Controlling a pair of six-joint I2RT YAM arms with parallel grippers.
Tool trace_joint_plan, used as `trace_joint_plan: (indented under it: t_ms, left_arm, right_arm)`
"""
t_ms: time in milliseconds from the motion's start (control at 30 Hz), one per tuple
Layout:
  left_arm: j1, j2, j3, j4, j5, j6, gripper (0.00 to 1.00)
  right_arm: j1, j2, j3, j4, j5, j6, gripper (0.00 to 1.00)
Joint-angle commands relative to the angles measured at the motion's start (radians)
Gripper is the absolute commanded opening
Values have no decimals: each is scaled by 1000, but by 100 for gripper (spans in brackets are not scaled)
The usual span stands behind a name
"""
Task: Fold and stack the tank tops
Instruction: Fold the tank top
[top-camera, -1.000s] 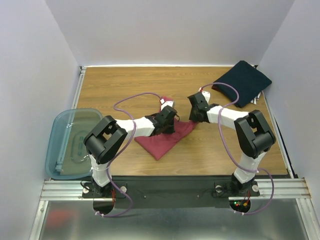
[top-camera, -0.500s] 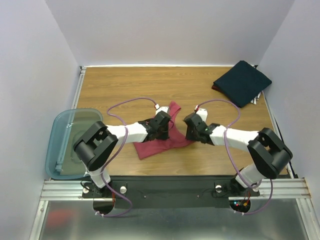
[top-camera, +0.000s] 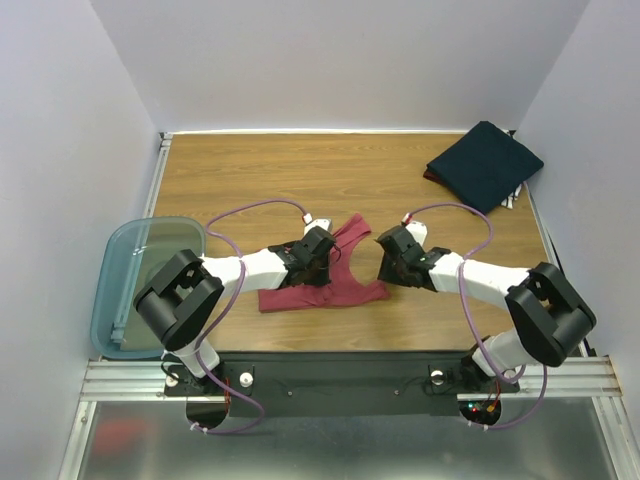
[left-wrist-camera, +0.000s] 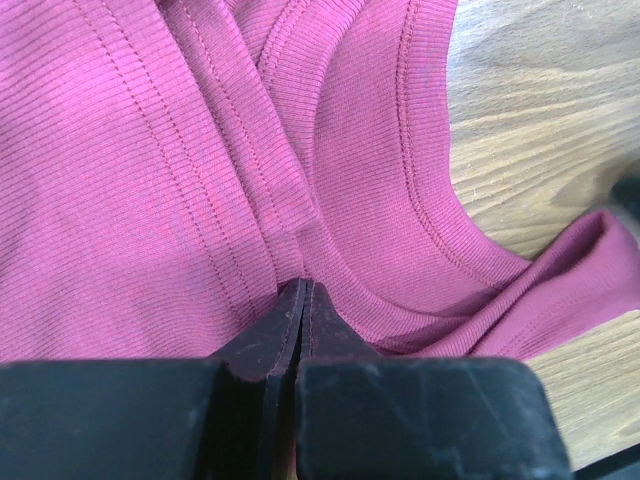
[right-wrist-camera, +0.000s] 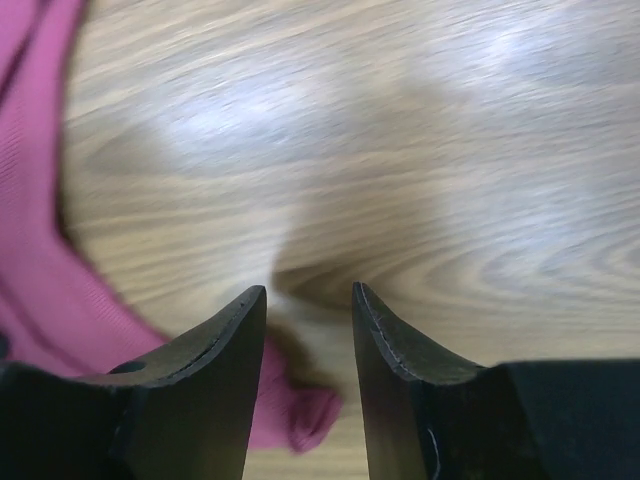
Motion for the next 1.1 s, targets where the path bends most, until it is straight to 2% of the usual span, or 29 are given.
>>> trace_joint_plan:
  t_ms: [0,100,300,433,533,633,800,900,1067]
  left_arm:
    - [-5,0,10,-14,-16,20,6]
    - [-5,-11,10,-16,-17,20,6]
    - [-3,-66,49,-23,0,41,6]
    - [-3,-101,147,-37,29,63,6]
    - [-2,-109,232,-50,12,72,6]
    - [33,-75,327,-79,-43,49,7]
    - [133,72,453,-68,-43,0,6]
    - [177,170,517,-53,-17,-3,5]
    - [213,273,580,-31,21,-8,4]
  right_arm:
    - [-43,40,9,-15,3,-43,45]
    - [-43,70,4,-15,-2,-38,45]
    - [-75,-14,48,-23,-5,-87,46]
    - [-103,-29,151,-30,-16,-136,47]
    - [-128,24,260,-30,-42,-156,46]
    - [-147,121,370,-30,-72,-166,39]
    - [-180,245,519,-27,-143,-158,37]
    - [-197,316,629,-24,-184,-138,39]
    - [-215,450,717,-26,-243,-120,46]
